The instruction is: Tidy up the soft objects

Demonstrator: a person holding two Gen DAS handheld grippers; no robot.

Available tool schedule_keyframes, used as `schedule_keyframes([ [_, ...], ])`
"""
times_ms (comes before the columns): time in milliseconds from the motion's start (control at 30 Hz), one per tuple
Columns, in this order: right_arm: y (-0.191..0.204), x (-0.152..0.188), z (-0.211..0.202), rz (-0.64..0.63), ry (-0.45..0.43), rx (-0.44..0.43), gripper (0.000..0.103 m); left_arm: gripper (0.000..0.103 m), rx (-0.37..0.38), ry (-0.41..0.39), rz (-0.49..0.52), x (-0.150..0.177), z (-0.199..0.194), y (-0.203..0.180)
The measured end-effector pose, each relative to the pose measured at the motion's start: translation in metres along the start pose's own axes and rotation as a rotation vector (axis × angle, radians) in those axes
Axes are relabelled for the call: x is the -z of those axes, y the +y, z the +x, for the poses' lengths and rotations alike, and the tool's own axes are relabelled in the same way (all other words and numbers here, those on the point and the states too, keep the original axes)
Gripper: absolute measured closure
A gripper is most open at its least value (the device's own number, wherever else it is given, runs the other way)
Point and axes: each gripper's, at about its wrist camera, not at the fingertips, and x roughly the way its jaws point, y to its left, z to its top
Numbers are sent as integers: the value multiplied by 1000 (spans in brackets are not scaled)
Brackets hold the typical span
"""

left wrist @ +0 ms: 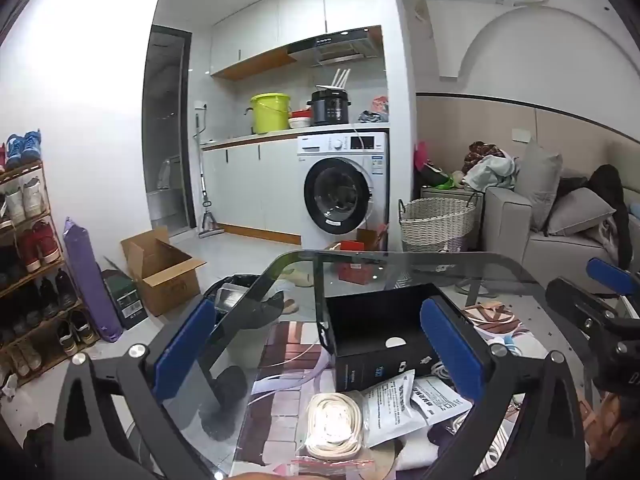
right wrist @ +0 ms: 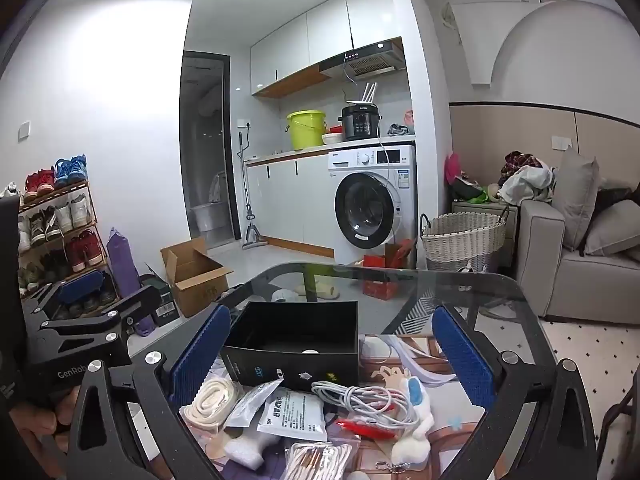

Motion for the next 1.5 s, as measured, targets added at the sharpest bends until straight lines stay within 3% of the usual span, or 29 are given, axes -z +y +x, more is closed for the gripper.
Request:
schedule_keyframes([
  [1500,10,0,-7,-57,-17,-14,0,0,3,-23,-4,-2,-6,-1],
])
